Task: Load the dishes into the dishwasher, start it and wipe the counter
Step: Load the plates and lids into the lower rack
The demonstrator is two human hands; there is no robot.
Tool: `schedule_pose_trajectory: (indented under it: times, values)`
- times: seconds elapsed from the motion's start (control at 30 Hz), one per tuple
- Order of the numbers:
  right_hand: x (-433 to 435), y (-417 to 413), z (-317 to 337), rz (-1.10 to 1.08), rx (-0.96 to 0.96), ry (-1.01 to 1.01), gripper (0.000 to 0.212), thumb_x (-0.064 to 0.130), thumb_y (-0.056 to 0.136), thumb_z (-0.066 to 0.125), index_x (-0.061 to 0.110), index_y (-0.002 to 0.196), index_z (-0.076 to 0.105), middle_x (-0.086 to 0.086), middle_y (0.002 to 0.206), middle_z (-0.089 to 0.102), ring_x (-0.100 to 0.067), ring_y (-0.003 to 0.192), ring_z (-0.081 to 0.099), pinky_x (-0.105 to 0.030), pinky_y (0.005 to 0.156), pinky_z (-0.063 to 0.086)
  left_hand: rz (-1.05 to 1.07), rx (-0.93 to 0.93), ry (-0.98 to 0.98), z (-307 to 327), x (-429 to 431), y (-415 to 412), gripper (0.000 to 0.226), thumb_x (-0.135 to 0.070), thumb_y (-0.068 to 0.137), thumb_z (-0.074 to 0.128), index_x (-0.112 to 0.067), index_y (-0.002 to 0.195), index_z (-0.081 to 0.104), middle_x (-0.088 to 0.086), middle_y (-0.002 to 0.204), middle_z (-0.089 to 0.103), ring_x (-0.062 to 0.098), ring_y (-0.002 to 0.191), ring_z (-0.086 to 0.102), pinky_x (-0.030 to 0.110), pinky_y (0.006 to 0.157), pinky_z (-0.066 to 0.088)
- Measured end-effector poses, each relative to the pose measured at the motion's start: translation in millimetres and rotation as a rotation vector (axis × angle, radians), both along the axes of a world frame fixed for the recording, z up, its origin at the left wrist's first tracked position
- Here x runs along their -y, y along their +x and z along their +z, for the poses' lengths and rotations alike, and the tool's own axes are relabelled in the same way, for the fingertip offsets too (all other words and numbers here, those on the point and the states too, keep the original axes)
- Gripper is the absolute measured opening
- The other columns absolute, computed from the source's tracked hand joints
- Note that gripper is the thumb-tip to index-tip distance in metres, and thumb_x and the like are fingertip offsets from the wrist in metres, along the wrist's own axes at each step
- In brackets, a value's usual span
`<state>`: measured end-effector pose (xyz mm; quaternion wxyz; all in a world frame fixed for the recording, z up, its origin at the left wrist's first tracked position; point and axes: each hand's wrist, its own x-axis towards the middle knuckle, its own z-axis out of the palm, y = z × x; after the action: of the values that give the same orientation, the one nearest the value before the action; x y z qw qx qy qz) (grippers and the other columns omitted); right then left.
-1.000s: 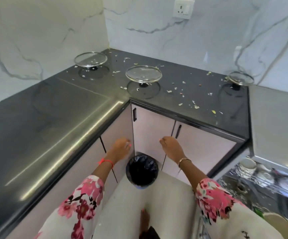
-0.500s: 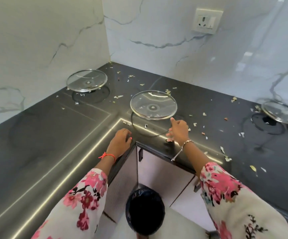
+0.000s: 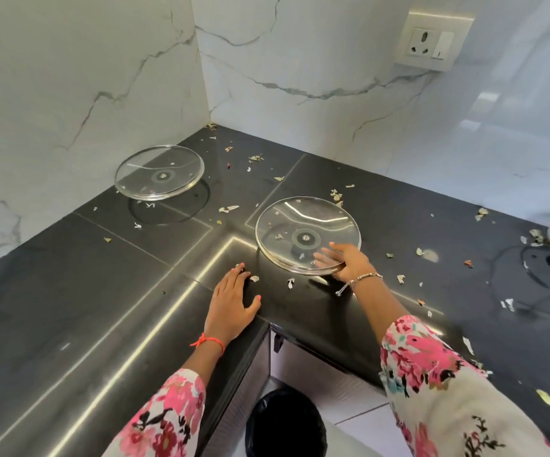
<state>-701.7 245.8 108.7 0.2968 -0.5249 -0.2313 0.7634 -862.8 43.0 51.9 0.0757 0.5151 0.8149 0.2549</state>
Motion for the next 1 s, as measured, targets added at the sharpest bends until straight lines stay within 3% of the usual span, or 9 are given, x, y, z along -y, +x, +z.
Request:
schedule_pose_trajectory:
  times: [0.13, 0.23, 0.33, 0.43, 0.53, 0.7, 0.8, 0.87, 1.0]
  values:
    - [0.2, 0.9, -7.6, -0.019, -0.001, 0.011, 0.013, -0.012, 0.086, 0.049, 0.0, 0.091, 0.052, -0.025, 0.092, 0.063, -0.045, 0.089, 0.065, -0.051, 0.052, 0.052, -0.003, 0.024, 0.02, -1.6, -0.5, 0.8, 0.054, -0.039, 0.087, 0.054, -0.018, 0.134, 0.041, -0.003, 0.151, 0.027, 0.016, 0.14, 0.024, 0.032, 0.116, 0.019]
    - [14.3, 6.2, -13.5, -0.066, -0.007, 0.01, 0.016, -0.013, 0.085, 0.051, -0.003, 0.097, 0.054, -0.028, 0.098, 0.063, -0.038, 0.061, 0.068, -0.047, 0.043, 0.053, -0.008, 0.057, 0.062, 1.3, 1.9, 4.1, 0.051, -0.029, 0.086, 0.06, -0.013, 0.132, 0.044, 0.002, 0.148, 0.032, 0.017, 0.138, 0.027, 0.035, 0.116, 0.023]
    - [31.0, 13.6, -11.9, -0.112, -0.025, 0.024, 0.014, -0.015, 0.085, 0.047, -0.002, 0.088, 0.052, -0.029, 0.097, 0.061, -0.033, 0.043, 0.063, -0.043, 0.034, 0.05, -0.005, 0.079, 0.097, 5.3, 8.2, 9.7, 0.047, -0.022, 0.087, 0.06, -0.009, 0.13, 0.046, 0.005, 0.145, 0.034, 0.019, 0.137, 0.029, 0.035, 0.115, 0.026]
    - [48.2, 30.2, -7.4, -0.141, -0.055, 0.02, 0.014, -0.015, 0.087, 0.041, -0.002, 0.086, 0.047, -0.029, 0.102, 0.059, -0.035, 0.042, 0.062, -0.044, 0.034, 0.048, 0.012, 0.109, 0.109, 6.2, 23.7, 23.3, 0.045, -0.02, 0.088, 0.058, -0.007, 0.13, 0.045, 0.006, 0.143, 0.036, 0.019, 0.136, 0.031, 0.035, 0.114, 0.027]
    - [74.7, 60.8, -9.5, -0.153, -0.076, 0.034, 0.014, -0.014, 0.085, 0.042, -0.002, 0.085, 0.048, -0.032, 0.11, 0.059, -0.038, 0.055, 0.063, -0.043, 0.036, 0.051, -0.003, 0.114, 0.113, 4.8, 51.9, 50.5, 0.044, -0.019, 0.089, 0.058, -0.006, 0.129, 0.047, 0.006, 0.141, 0.038, 0.018, 0.135, 0.032, 0.032, 0.115, 0.026]
    - [143.5, 132.5, -14.9, -0.109, -0.14, 0.081, 0.012, -0.013, 0.085, 0.046, -0.005, 0.088, 0.054, -0.027, 0.094, 0.062, -0.036, 0.058, 0.067, -0.044, 0.043, 0.055, -0.087, 0.071, 0.07, -4.8, 116.3, 108.7, 0.045, -0.016, 0.09, 0.056, -0.002, 0.131, 0.045, 0.011, 0.144, 0.037, 0.022, 0.139, 0.028, 0.022, 0.115, 0.013]
    - [197.7, 181.1, -22.3, -0.134, -0.16, 0.131, 0.019, -0.014, 0.083, 0.05, -0.004, 0.096, 0.061, -0.018, 0.082, 0.068, -0.029, 0.069, 0.068, -0.04, 0.055, 0.059, -0.1, 0.122, 0.043, -18.5, 165.8, 149.5, 0.045, -0.017, 0.091, 0.056, -0.001, 0.131, 0.044, 0.014, 0.144, 0.038, 0.025, 0.138, 0.03, 0.026, 0.115, 0.015]
    - [244.4, 218.4, -24.0, -0.13, -0.193, 0.16, 0.019, -0.014, 0.085, 0.048, 0.0, 0.09, 0.06, -0.012, 0.064, 0.069, -0.024, 0.058, 0.069, -0.034, 0.05, 0.058, -0.09, 0.149, 0.046, -30.4, 203.2, 182.0, 0.044, -0.017, 0.091, 0.056, 0.0, 0.13, 0.045, 0.016, 0.143, 0.039, 0.027, 0.138, 0.03, 0.033, 0.115, 0.02]
    - [344.5, 298.5, -35.0, -0.096, -0.197, 0.144, 0.018, -0.011, 0.088, 0.045, 0.003, 0.087, 0.058, -0.013, 0.062, 0.069, -0.029, 0.056, 0.069, -0.043, 0.046, 0.056, -0.097, 0.232, -0.013, -52.0, 280.6, 253.6, 0.044, -0.017, 0.09, 0.057, 0.001, 0.129, 0.046, 0.017, 0.14, 0.042, 0.03, 0.134, 0.035, 0.034, 0.112, 0.024]
